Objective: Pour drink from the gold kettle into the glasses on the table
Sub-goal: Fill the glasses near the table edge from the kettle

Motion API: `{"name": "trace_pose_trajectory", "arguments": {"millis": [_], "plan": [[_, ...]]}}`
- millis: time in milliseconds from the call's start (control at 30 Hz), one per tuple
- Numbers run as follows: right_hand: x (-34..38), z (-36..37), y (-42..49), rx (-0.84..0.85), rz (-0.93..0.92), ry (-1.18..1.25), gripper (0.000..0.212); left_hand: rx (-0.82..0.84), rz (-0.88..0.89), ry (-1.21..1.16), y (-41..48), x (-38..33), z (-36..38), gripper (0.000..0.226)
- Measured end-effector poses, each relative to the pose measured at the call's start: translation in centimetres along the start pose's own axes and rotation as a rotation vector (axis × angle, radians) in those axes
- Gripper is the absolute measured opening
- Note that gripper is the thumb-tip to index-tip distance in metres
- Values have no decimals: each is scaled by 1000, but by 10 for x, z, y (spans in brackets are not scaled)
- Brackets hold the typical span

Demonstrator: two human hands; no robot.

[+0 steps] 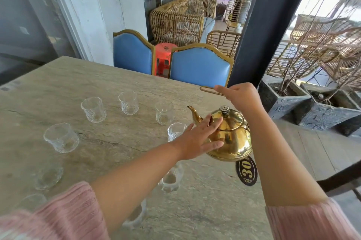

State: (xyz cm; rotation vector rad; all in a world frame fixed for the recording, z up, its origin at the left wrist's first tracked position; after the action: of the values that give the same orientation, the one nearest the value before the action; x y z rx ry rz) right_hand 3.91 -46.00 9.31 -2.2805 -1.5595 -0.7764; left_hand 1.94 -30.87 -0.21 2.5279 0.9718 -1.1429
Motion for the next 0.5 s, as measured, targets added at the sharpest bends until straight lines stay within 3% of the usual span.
{"name": "trace_pose_trajectory", "arguments": {"millis": [500], "plan": [[40,39,90,86,-207,-174,61,9,16,-51,60,59,-51,72]]}}
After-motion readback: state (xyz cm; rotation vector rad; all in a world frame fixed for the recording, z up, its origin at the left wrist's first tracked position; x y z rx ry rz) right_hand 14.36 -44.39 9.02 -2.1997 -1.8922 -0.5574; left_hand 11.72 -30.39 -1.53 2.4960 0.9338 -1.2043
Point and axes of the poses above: each hand's wrist, its own y-axis towards the middle knuckle, its own z-axis out of the palm, x = y × z, the point moved 2 cm from there along y, towards the middle knuckle, and after that the axes turned 14 degrees about -y, right-handed, at the moved point
